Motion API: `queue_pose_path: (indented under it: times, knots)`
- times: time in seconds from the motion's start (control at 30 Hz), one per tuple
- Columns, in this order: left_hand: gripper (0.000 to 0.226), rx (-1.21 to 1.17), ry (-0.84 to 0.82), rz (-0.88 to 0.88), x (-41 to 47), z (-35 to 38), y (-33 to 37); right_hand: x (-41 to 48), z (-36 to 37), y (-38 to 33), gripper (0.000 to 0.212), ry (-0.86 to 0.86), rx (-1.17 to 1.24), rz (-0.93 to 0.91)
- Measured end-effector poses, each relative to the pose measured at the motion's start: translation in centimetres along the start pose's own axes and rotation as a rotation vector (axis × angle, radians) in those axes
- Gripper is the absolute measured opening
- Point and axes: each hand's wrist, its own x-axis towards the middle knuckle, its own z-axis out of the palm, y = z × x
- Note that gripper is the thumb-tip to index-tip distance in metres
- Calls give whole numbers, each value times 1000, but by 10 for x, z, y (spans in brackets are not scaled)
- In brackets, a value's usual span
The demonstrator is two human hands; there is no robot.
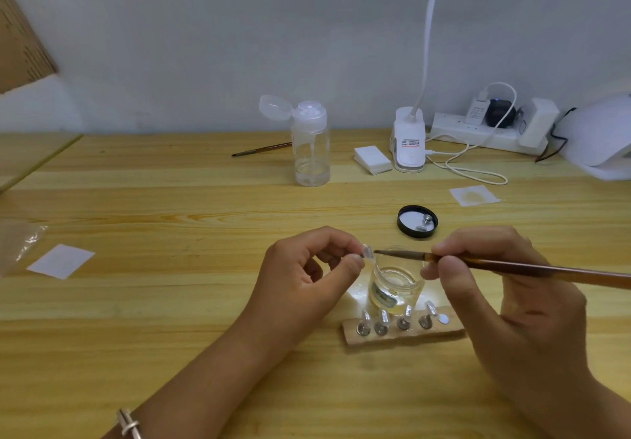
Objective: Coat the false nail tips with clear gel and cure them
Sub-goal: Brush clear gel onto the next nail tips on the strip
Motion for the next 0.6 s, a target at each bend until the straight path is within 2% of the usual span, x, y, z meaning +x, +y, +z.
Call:
queue_pose_path:
  times: [0.17,0.43,0.6]
  knots:
    - [9,5,10,-6,0,0,-1,0,1,1,9,-58,-28,16]
    - [10,4,3,-4,0,0,0,0,-1,1,5,8,27,6]
    - [12,13,2,9,0,0,1,0,2,1,11,0,14,34]
